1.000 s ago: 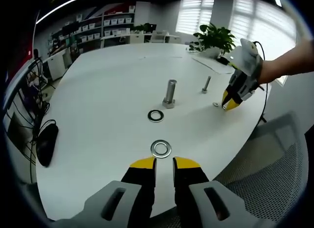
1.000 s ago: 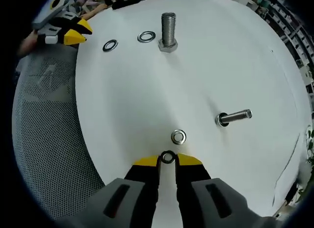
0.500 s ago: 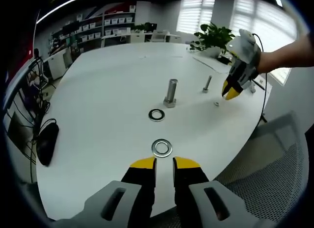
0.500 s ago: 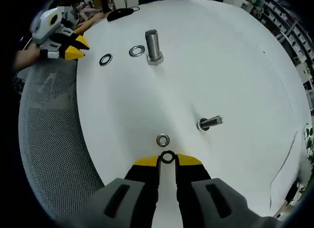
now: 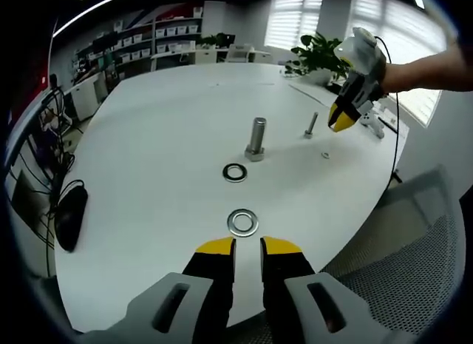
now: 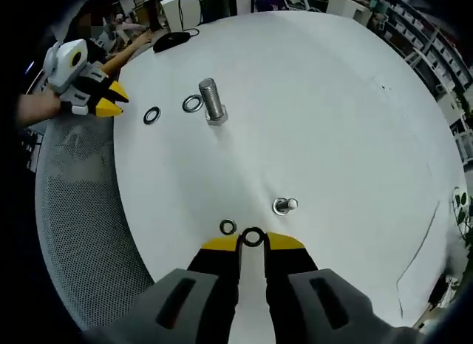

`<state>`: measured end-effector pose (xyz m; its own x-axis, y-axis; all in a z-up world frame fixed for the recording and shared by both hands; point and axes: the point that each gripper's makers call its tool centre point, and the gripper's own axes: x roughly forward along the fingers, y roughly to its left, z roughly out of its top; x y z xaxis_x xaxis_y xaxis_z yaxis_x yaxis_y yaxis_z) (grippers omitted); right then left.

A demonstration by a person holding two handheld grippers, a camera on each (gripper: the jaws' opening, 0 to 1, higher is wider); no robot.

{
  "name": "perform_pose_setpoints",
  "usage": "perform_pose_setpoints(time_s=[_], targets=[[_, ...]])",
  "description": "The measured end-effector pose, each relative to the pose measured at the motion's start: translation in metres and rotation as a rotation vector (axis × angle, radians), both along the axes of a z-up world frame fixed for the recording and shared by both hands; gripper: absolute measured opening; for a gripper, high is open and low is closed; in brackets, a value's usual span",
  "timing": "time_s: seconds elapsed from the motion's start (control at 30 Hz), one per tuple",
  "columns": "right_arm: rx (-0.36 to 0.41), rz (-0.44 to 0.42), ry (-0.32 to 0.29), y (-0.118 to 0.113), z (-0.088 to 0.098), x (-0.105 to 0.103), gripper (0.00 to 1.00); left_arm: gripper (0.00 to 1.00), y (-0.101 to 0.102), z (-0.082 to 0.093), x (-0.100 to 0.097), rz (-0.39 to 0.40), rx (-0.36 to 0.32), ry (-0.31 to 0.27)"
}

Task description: Place the washer onto the threaded stud by aligning its center hole with the stud, sliding it down to the base, and recovering from edge contact or off-axis alignment until the washer reaches the visible bottom stop.

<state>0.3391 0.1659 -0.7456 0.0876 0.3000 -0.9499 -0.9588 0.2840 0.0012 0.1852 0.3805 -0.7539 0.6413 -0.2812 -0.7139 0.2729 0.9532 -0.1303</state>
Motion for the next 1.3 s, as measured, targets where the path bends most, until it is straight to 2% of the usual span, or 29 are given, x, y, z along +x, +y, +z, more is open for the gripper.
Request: perform_pose_setpoints(time_s=[0.47,0.83,0.9,1.3], targets=[[0.031,0.004,-0.045,0.012,0.022,0.023,0.14,0.11,0.000,0.001,0.000,0.000,0.001,-0.003],[0.029,0.018,-0.054,0.015,0.017,0.025,0.14,0.11,0.001,0.000,0.000,0.003,-0.001,-0.004],[0.020,0.038,-0.078,0.015,0.015,0.027,0.14,0.11,0.001,0.000,0.000,0.003,0.000,-0.006],[0.021,0.031,-0.109,0.017,0.009,0.033,0.14,0.11,0.002,0.001,0.001,0.003,0.004,-0.013]])
